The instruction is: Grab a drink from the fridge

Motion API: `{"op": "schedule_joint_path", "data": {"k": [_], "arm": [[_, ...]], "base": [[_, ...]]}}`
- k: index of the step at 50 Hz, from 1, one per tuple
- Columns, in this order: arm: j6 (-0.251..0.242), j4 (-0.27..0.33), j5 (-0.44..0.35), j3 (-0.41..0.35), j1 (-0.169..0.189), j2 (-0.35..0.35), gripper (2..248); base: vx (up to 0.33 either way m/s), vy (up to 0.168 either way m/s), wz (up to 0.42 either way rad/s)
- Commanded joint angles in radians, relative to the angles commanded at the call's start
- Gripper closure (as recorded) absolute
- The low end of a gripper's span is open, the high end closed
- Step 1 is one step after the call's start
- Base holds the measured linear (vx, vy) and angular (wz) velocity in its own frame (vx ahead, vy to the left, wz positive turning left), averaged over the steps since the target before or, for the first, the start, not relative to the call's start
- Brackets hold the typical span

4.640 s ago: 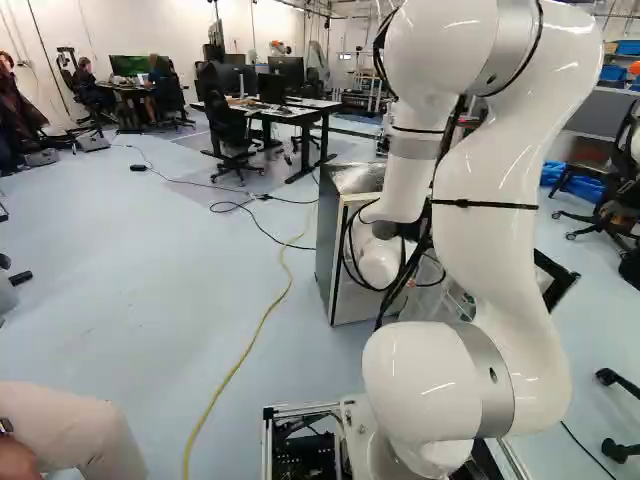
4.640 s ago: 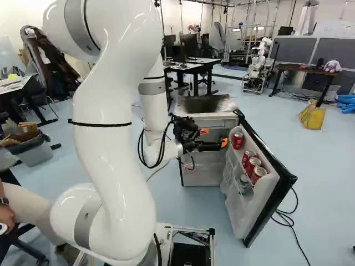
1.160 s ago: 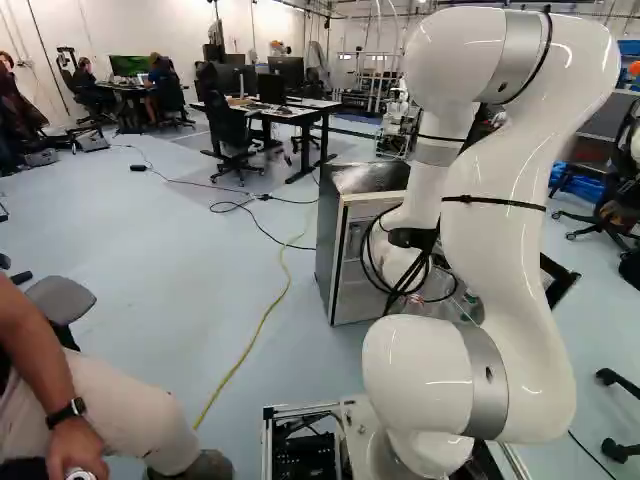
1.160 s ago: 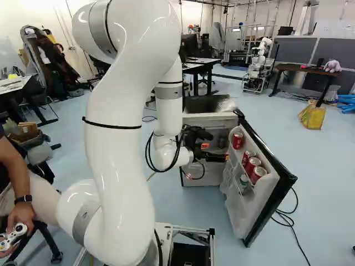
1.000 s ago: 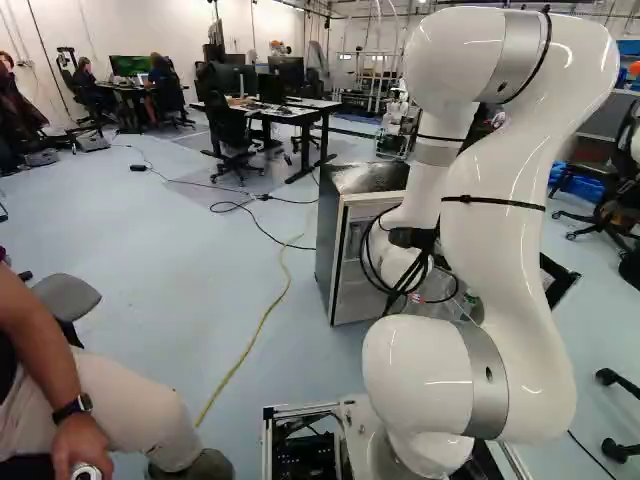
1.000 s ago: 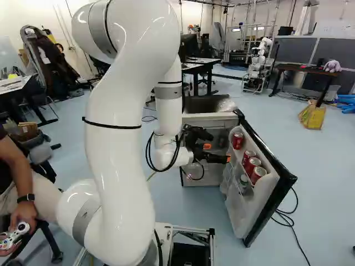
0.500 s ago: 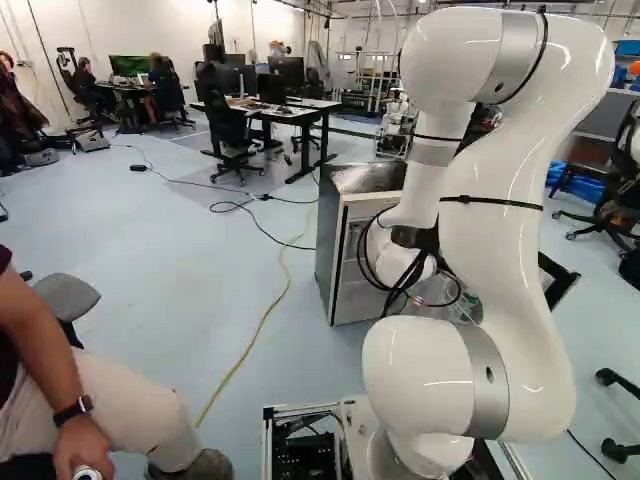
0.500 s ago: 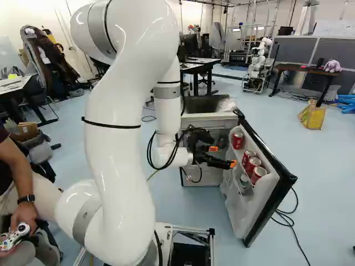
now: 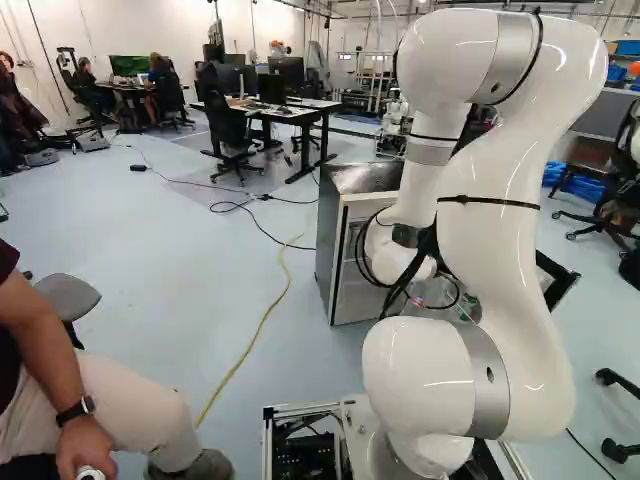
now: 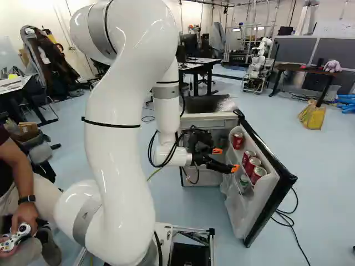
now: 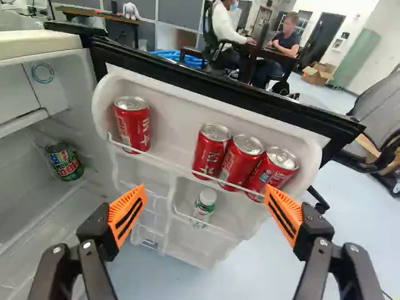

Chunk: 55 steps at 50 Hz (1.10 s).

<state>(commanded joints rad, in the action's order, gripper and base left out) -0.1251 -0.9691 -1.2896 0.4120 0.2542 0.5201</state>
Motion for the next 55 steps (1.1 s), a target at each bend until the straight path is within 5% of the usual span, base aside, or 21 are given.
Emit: {"op": "schedule_joint_path", "data": {"k": [18,40,55], "arm": [[0.000,-0.084,0.000,0.004,-0.027,0.002,3],[0.000,-0.090,0.000,0.053,-0.053,0.029,3],[0.000,-0.090,0.000,0.126,-0.038,0.068,3]], "base": [[0.000,0.000,0.000],[0.000,0.000,0.000],[0.000,0.000,0.000]]}}
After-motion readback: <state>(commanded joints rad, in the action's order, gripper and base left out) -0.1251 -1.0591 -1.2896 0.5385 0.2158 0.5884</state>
